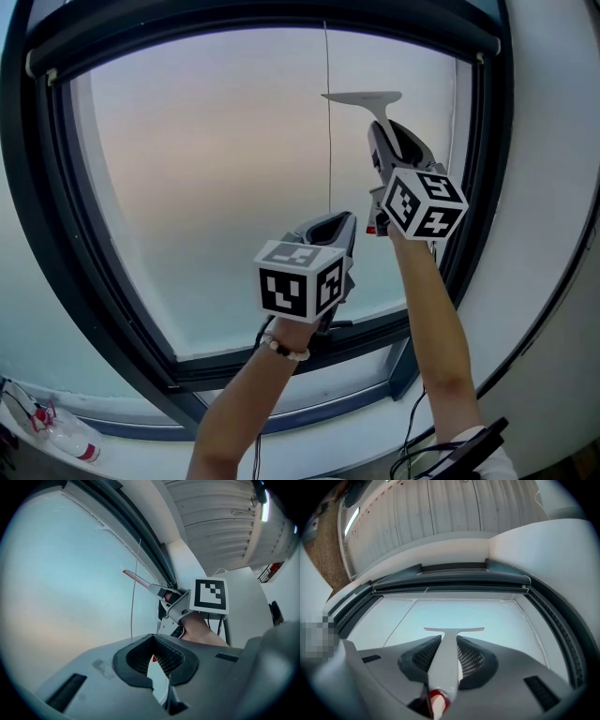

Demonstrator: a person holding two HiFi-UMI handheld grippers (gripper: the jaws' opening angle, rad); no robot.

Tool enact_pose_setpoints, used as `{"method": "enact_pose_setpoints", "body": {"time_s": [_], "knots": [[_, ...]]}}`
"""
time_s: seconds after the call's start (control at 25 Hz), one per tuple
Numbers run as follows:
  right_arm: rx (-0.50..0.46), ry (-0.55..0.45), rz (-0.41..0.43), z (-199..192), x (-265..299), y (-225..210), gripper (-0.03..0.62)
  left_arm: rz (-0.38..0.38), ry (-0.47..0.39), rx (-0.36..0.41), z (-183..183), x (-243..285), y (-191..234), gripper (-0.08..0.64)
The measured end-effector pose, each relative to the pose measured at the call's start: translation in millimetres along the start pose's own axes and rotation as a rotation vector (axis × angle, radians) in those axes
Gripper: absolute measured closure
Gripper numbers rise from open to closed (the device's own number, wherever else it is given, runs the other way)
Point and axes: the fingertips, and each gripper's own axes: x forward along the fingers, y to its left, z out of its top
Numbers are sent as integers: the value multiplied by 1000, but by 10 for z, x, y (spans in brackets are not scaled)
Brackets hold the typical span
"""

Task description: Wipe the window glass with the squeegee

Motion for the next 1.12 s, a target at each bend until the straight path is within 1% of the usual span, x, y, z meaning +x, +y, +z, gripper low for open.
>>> {"method": "enact_pose_setpoints", "body": {"time_s": [0.2, 0.28, 0.4, 0.52, 0.72, 1.0, 1.12], "knots": [[18, 37, -11, -262, -216, 58, 500, 15, 15, 34, -192, -100, -5, 560], [20, 55, -16, -357, -302, 75, 501, 9, 17, 31, -268, -139, -22, 560], [24, 81, -21, -527, -439, 117, 500, -5, 12, 10, -376, -234, -45, 560], [32, 109, -23, -729, -599, 174, 500, -1, 14, -2, -502, -349, -52, 560], [41, 160, -32, -993, -851, 243, 500, -12, 42, -31, -755, -455, -81, 560], [53, 220, -42, -1429, -1193, 331, 501, 0, 87, -87, -1158, -613, -30, 560], [53, 249, -43, -1627, -1354, 367, 500, 11, 110, -97, -1339, -663, -13, 560]]}}
